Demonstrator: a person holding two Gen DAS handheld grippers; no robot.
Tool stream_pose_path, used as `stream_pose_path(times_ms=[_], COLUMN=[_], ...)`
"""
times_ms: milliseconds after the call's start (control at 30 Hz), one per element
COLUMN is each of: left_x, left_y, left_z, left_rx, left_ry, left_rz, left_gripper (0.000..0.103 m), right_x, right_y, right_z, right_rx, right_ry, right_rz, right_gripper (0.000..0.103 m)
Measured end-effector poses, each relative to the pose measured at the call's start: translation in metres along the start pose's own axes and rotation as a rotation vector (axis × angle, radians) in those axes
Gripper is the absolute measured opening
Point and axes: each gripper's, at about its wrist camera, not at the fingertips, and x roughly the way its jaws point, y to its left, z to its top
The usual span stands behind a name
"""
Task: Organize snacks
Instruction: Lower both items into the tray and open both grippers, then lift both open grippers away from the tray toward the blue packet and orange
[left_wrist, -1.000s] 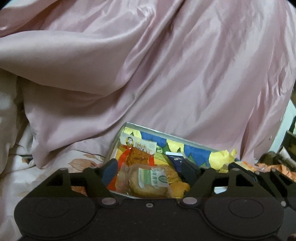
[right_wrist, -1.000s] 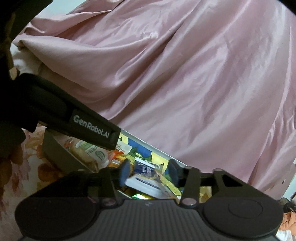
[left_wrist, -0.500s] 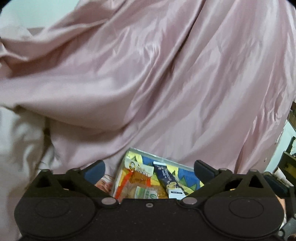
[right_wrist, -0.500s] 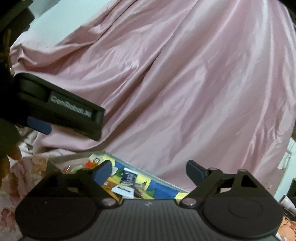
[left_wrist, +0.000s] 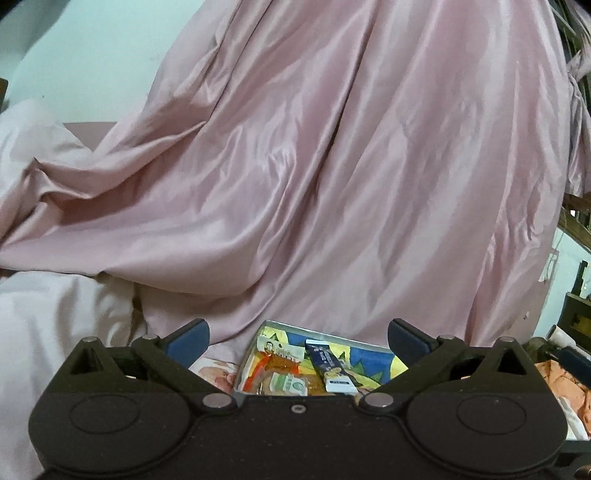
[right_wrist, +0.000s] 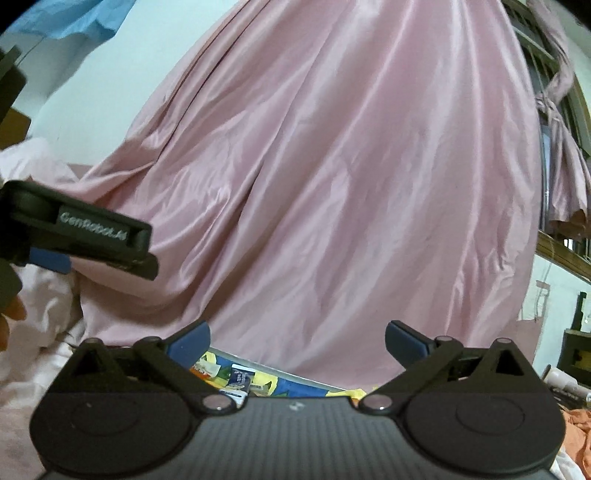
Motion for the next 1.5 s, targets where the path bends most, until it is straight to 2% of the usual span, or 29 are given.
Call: stream_pose_path(times_ms=[233, 467, 767, 1000, 1200, 1500], left_x=[-0.040, -0.070, -0.093, -0.104, -0.108, -0.103], left_y=[-0.006, -0.001, -0.003, -0.006, -0.008, -0.010], left_z=[-0.020, -0.054, -0.076, -0.092, -0.106, -0.119], left_rx=[0.068, 0.100, 0.135, 0.175, 0.228, 0.265], left_ry=[0.012, 0.119, 0.190, 0.255, 0.331, 0.423], left_rz=[0.002, -0.006, -0.024, -0.039, -0.046, -0.046], left_gripper=[0.102, 0.102, 0.102, 0.102, 0.102, 0.102], right_x=[-0.040, -0.074, -0.095, -0.112, -0.122, -0.119], right_y=[-0.019, -0.039, -0.051, -0.045, -0.037, -0.032], right_z=[0.005, 0.005, -0.010, -0.019, -0.029, -0.041], right_rx=[0.011, 0.042, 0.080, 0.037, -0.009, -0.004], right_ry=[-0.001, 0.037, 0.172, 0.261, 0.350, 0.481], right_rz=[-0.010, -0.018, 0.003, 0.039, 0.086, 0.150], right_gripper=[0.103, 0.103, 0.103, 0.103, 0.103, 0.103])
